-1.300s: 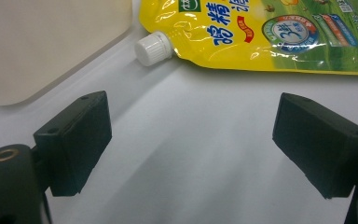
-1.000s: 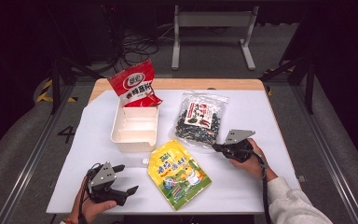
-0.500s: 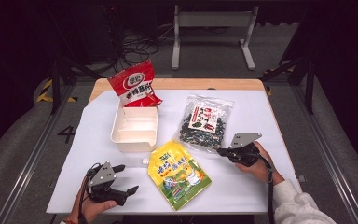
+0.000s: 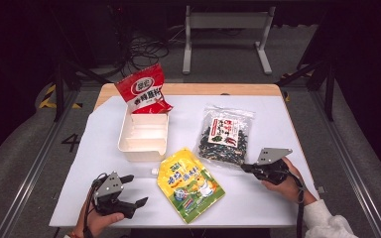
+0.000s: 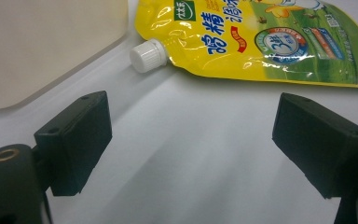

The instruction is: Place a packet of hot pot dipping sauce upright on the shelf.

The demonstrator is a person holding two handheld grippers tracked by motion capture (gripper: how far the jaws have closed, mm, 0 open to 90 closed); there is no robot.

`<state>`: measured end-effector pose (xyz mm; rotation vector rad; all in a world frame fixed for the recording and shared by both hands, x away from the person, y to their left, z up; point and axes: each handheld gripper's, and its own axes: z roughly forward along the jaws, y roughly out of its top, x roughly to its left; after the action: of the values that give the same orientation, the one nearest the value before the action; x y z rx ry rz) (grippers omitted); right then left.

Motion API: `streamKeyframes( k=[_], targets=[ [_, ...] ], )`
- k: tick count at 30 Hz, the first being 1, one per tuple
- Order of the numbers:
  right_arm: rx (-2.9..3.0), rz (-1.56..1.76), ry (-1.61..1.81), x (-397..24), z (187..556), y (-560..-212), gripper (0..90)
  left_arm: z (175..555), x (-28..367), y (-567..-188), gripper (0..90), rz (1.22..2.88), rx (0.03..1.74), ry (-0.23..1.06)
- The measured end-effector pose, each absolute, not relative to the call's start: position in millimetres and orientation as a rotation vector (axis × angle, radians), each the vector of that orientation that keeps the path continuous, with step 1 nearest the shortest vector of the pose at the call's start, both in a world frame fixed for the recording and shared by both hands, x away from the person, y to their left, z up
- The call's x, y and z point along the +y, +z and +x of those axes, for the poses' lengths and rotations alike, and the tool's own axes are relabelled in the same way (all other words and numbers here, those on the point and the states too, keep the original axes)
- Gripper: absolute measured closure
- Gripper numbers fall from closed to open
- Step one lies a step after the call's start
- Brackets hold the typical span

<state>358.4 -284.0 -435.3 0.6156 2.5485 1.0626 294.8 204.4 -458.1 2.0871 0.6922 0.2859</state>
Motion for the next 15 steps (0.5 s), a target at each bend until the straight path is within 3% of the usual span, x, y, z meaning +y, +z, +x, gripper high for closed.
streamKeyframes(
  k=[15],
  targets=[
    [2.545, 0.698, 1.057, -311.0, 348.6, -435.9, 90.0, 295.3, 191.8, -451.0, 12.7, 2.072, 0.643, 0.247]
  ],
)
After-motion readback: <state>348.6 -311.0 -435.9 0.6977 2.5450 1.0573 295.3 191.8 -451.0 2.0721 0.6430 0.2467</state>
